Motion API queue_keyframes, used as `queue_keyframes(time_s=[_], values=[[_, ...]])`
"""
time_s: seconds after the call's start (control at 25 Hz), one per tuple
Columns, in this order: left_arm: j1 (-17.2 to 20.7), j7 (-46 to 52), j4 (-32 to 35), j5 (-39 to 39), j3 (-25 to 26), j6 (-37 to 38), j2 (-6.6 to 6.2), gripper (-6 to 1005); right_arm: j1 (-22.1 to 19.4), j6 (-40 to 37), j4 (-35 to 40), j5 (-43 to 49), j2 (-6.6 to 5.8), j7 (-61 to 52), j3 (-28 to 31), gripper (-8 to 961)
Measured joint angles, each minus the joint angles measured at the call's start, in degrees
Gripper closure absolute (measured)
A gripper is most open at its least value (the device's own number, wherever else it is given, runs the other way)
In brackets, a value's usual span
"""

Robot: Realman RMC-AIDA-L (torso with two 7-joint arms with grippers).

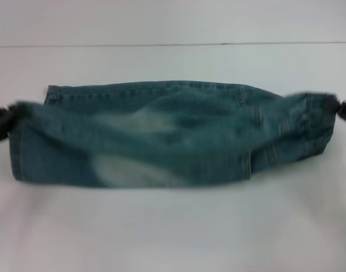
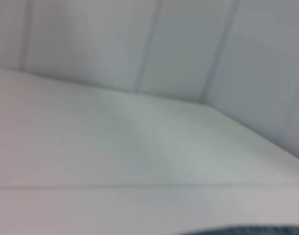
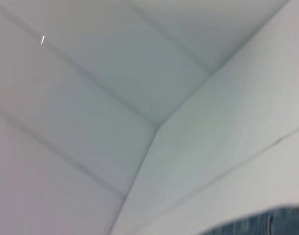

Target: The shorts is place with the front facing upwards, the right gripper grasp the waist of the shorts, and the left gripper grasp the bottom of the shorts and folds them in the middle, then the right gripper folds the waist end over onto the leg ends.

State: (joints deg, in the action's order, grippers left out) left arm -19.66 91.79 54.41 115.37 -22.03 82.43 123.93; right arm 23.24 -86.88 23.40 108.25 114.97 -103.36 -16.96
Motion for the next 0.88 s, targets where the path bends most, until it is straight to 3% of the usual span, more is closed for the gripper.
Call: queue_keyframes(time_s=[0.28,0.68,0.88], values=[[-1.7,-0.3,-2.4,-3.8,-0.5,-7.7,-0.05,891,2.4,8.4,-2.9,-10.0,0.55,-0.7,0.0,916],[-6.8,-3.8,-9.1,-3.6,-0.9,-15.3,-0.05,883,6.3,18.6,-4.2,-11.4,1.52,0.2,0.0,916],[-8.9,-7.7,-12.4,-3.8,-4.1,-21.7,0.02,879,7.2,24.2,-4.2,-12.2,2.15,1.7,0.1,917]])
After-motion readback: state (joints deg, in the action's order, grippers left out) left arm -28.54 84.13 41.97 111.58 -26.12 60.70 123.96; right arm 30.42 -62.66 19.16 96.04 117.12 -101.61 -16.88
